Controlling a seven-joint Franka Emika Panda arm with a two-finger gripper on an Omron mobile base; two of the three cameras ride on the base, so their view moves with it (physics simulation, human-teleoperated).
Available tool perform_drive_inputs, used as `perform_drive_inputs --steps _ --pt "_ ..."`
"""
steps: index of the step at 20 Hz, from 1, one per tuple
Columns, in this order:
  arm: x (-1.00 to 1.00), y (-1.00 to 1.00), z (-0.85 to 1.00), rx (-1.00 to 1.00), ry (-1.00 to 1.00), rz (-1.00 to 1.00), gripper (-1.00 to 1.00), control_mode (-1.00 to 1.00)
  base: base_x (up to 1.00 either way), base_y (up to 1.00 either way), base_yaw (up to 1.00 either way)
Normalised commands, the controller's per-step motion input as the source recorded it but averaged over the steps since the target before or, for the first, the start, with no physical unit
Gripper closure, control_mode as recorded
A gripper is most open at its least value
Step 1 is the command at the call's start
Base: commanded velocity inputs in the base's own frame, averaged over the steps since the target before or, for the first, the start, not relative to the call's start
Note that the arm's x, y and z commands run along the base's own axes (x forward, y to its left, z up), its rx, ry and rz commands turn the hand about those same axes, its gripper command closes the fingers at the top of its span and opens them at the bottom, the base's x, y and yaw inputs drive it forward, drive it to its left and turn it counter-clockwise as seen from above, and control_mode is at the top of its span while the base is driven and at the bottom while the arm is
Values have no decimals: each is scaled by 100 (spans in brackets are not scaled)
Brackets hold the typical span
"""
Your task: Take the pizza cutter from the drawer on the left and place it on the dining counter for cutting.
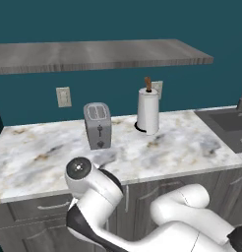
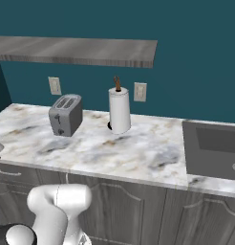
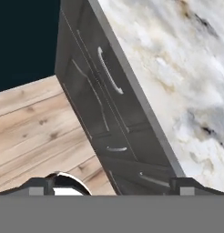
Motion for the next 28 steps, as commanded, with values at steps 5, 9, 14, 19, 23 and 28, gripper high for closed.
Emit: perform_drive_inputs --steps 5,9,14,19,23,28 --pt "0 27 -45 -7 -5 7 -100 -100 0 0 0" --pt "0 26 -38 -7 -7 6 -100 -100 0 0 0" --pt "0 24 -33 -7 -10 5 -100 -100 0 0 0" --pt "0 20 -32 -5 -14 4 -100 -100 0 0 0" --pt "0 14 -34 0 -17 1 -100 -100 0 0 0" --pt "0 14 -26 0 -16 1 -100 -100 0 0 0"
